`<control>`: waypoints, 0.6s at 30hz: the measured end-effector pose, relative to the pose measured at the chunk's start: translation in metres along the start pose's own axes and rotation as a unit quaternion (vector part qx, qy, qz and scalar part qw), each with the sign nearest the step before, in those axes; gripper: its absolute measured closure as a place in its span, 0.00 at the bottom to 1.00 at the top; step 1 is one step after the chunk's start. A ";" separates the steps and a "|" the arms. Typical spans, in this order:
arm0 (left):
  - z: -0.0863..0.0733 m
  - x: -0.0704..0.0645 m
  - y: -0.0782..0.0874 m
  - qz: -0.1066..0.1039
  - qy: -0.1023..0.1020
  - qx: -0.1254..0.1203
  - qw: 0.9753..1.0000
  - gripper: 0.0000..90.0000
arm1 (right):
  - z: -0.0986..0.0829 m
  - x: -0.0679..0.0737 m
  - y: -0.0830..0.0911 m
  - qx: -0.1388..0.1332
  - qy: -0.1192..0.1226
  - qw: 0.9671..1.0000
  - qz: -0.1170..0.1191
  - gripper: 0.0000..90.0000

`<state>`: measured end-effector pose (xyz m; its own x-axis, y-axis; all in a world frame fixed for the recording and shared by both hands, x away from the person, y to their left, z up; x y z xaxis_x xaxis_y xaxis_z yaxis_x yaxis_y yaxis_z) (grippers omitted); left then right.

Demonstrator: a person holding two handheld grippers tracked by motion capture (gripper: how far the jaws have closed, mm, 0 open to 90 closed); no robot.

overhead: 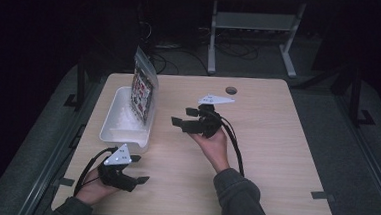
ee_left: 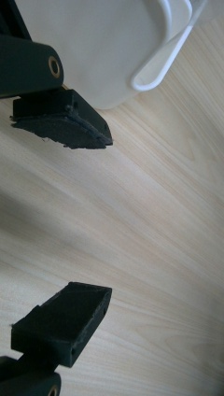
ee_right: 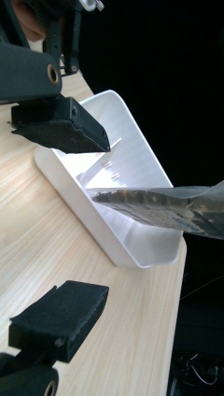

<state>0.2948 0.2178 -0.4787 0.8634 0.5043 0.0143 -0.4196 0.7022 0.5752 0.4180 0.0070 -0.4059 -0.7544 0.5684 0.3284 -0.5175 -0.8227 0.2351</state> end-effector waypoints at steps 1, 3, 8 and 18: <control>0.000 0.000 0.000 0.000 0.001 0.000 1.000 0.25 | -0.001 -0.001 0.003 0.000 -0.002 1.000 -0.001 0.27; 0.000 0.001 0.000 0.000 0.001 0.001 1.000 0.25 | -0.002 -0.003 0.008 0.001 -0.002 1.000 -0.003 0.27; -0.001 0.001 0.000 0.001 0.001 0.000 1.000 0.24 | -0.004 -0.008 0.023 -0.002 -0.004 1.000 -0.009 0.27; -0.001 0.001 -0.001 0.002 0.002 0.000 1.000 0.24 | -0.008 -0.016 0.051 0.000 -0.003 1.000 -0.015 0.27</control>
<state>0.2964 0.2181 -0.4797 0.8608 0.5088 0.0133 -0.4227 0.7001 0.5755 0.4007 -0.0438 -0.4067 -0.7359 0.5935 0.3258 -0.5406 -0.8048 0.2450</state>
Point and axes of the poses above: each handheld gripper's, and its own axes: y roughly backward along the jaws, z roughly out of its top, x roughly to its left, the point moved 6 cm from there along -y, roughly forward along the jaws, and after that the axes turned 8 degrees about -x, right-handed, at the moved point
